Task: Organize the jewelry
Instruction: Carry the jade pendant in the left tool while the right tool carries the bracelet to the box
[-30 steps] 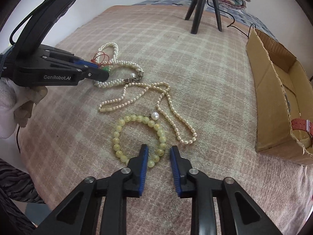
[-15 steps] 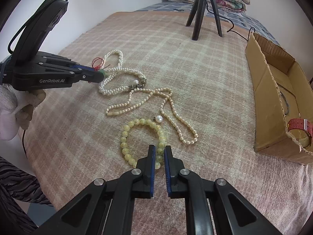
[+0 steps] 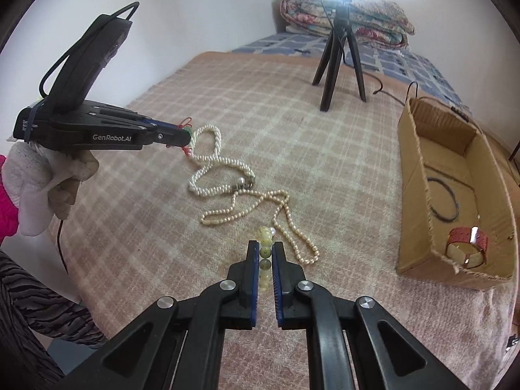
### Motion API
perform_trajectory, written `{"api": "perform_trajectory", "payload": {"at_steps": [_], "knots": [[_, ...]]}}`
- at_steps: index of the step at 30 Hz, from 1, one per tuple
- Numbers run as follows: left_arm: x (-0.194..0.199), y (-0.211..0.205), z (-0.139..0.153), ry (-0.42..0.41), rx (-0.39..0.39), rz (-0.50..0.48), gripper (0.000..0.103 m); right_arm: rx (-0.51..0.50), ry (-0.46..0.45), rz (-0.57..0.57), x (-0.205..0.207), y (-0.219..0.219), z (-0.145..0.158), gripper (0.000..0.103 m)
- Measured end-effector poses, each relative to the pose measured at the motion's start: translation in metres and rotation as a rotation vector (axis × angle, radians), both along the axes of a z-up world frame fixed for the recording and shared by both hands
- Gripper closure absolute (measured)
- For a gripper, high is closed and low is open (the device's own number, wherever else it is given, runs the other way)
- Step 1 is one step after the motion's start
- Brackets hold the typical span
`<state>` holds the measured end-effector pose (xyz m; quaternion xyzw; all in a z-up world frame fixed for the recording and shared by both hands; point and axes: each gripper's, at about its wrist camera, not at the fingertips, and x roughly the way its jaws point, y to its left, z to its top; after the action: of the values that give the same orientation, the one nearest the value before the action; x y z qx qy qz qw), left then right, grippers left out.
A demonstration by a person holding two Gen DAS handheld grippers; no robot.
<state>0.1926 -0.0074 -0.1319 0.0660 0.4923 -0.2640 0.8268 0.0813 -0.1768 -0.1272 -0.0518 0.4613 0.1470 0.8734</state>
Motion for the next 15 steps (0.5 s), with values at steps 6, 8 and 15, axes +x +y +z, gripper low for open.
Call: {"api": "perform_trajectory", "payload": {"at_steps": [6, 8, 15], "knots": [[-0.002, -0.005, 0.005, -0.006, -0.009, -0.005, 0.100, 0.006, -0.051, -0.020, -0.007, -0.012, 0.021, 0.098], [-0.002, -0.006, 0.008, -0.008, -0.015, -0.004, 0.100, 0.010, -0.071, -0.029, -0.009, -0.016, 0.029, 0.098], [-0.001, -0.013, 0.014, -0.018, -0.035, -0.010, 0.100, 0.027, -0.125, -0.059, -0.014, -0.032, 0.052, 0.098]]}}
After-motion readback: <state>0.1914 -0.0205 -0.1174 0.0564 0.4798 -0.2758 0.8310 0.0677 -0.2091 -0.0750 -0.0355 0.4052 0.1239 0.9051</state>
